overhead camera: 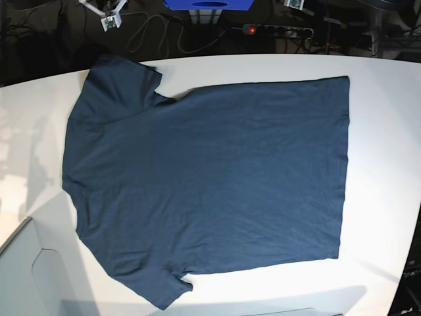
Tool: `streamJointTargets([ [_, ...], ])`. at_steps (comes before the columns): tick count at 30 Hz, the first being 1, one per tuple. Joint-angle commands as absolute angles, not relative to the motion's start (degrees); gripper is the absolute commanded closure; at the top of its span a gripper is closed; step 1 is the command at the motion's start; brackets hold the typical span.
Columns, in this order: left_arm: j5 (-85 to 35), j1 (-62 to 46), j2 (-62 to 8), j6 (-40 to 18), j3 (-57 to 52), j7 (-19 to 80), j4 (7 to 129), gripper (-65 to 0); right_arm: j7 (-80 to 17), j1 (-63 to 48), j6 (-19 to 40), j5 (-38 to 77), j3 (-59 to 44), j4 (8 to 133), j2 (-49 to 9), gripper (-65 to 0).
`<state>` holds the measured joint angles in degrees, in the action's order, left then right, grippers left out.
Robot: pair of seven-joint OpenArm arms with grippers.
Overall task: Fold the T-shirt properly
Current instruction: 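Move both grippers down to the shirt's shoulder corners and grasp them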
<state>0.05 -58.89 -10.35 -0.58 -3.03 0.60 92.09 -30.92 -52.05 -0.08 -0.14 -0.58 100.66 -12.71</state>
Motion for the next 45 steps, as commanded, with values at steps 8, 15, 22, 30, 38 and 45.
streamJointTargets([
  [8,0.0,-65.5,-10.3,-0.3,-7.2,0.0,105.7,0.0,-41.8,-53.3,0.5,0.2,-0.6,116.4,-14.8,-0.2],
  [15,-4.2,-66.2,-10.2,-0.4,-10.4,0.0,112.0,-8.2,-44.7,-51.9,0.4,0.2,-0.6,120.6,-15.3,-10.0],
  [22,-19.0,-65.4,-10.6,-0.4,-18.9,0.0,113.4,-31.7,-45.1,-50.0,0.5,0.2,-0.6,120.7,-15.3,-32.0],
  [30,-24.4,-59.1,-10.7,-0.5,-28.4,0.0,112.7,-31.4,-45.0,-46.4,0.3,0.2,-0.7,121.0,-15.0,-37.3],
  [38,-24.6,-50.0,-10.7,-0.5,-29.7,0.1,105.8,-31.5,-45.0,-42.9,0.3,0.3,-0.6,120.9,-15.0,-38.1],
  [45,-24.6,-43.1,-10.7,-1.9,-29.0,0.1,96.7,-31.5,-44.9,-41.1,0.3,0.3,-0.7,120.9,-15.0,-43.3],
])
